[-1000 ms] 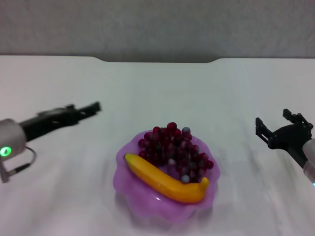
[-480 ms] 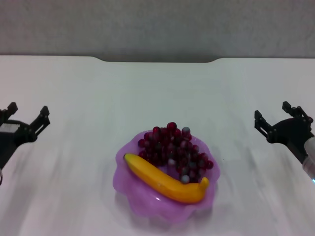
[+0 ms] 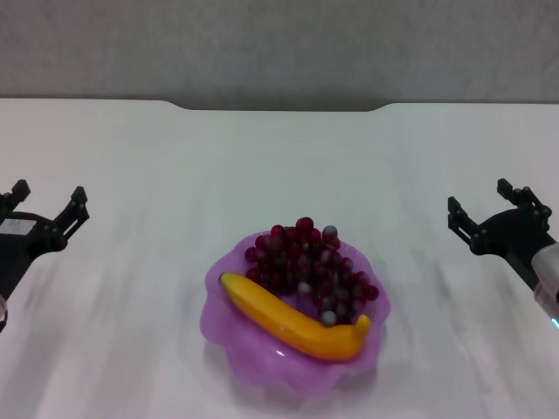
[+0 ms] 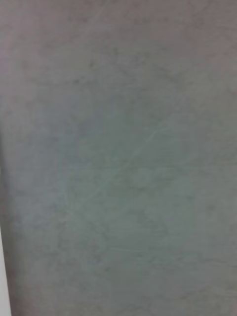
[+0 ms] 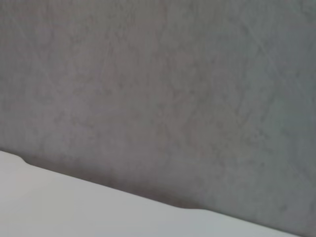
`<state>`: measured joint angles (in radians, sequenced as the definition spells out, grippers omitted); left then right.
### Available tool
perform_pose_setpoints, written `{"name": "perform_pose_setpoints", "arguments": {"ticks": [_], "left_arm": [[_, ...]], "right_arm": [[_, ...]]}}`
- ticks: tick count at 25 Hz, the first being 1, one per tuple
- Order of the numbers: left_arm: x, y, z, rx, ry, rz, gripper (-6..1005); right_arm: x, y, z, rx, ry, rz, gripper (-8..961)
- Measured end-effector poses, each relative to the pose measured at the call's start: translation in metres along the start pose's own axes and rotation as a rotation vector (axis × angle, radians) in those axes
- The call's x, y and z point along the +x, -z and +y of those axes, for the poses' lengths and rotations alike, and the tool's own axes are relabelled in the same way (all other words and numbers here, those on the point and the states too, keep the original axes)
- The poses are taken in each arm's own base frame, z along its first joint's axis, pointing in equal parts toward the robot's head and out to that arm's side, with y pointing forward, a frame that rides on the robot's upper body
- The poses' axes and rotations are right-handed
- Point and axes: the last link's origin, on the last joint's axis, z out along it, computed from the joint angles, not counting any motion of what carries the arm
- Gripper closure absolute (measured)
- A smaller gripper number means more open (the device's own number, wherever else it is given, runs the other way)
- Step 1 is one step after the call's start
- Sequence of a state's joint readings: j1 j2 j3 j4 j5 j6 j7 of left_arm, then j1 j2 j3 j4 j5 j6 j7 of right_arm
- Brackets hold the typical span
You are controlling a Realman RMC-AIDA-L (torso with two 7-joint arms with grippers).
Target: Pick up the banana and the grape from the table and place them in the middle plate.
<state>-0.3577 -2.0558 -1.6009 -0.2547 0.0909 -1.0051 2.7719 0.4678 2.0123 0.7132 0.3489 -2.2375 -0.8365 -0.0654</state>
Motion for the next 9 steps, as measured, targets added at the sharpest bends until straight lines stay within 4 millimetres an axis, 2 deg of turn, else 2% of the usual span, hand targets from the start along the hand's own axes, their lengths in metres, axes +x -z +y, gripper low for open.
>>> {"name": "perform_pose_setpoints", "arguments": {"ticks": [9], "left_arm": [[0.002, 0.007, -0.008, 0.03, 0.08, 0.032, 122]], "right_arm": [[-0.024, -0.014, 0.011, -0.038, 0.043, -0.084, 155]]}}
